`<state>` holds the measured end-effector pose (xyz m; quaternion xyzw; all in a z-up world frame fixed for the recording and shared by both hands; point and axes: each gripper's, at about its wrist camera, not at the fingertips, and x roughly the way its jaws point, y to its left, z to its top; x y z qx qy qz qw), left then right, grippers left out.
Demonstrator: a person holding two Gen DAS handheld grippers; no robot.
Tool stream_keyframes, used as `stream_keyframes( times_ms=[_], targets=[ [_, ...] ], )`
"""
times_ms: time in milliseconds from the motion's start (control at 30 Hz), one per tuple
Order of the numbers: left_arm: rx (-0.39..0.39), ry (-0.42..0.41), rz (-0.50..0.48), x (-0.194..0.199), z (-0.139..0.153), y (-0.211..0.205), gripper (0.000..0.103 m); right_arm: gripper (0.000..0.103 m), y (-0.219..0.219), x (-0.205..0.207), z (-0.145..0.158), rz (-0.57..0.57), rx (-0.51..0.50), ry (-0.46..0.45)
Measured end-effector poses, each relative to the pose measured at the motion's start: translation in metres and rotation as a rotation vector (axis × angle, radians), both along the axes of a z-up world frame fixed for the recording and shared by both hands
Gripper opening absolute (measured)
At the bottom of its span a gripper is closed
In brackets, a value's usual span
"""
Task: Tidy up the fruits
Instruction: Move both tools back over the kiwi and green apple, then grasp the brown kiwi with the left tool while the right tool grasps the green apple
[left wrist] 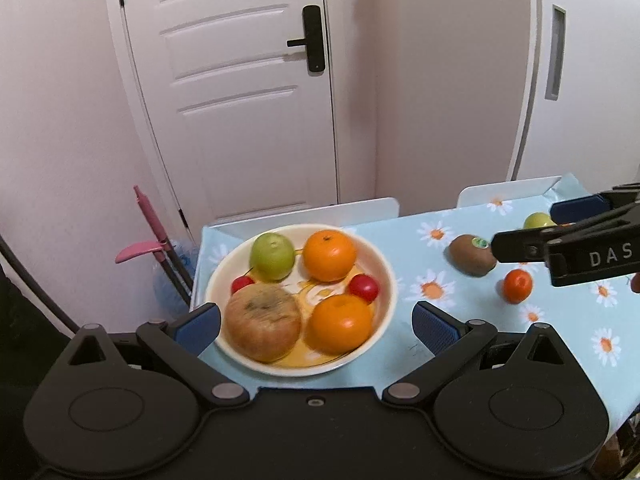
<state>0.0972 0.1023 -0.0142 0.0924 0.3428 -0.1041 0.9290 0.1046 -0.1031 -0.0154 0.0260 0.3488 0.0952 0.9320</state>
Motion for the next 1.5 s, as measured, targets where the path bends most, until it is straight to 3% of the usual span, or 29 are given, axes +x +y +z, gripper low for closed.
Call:
stream_keyframes(
  times_ms=[333,667,1100,1500],
  targets=[
    [0.011,-0.002,0.061,-0.002,0.001,-0.09,0.103,0.103,-0.096,-0.002,-0.011,0.01,-0.012,0.001],
    [0.031,0.023,0.101,0.017,-0.023,-0.17,0.103,0.101,-0.162,0.019,-0.043,0.094,-0.045,0.017],
    [0.052,0.073,0.167,0.072,-0.062,-0.217,0.1,0.098,-0.197,0.065,-0.087,0.194,-0.083,0.037],
    [0.072,0.153,0.186,0.111,-0.105,-0.235,0.085,0.09,-0.193,0.086,-0.117,0.286,-0.082,0.067]
  ],
)
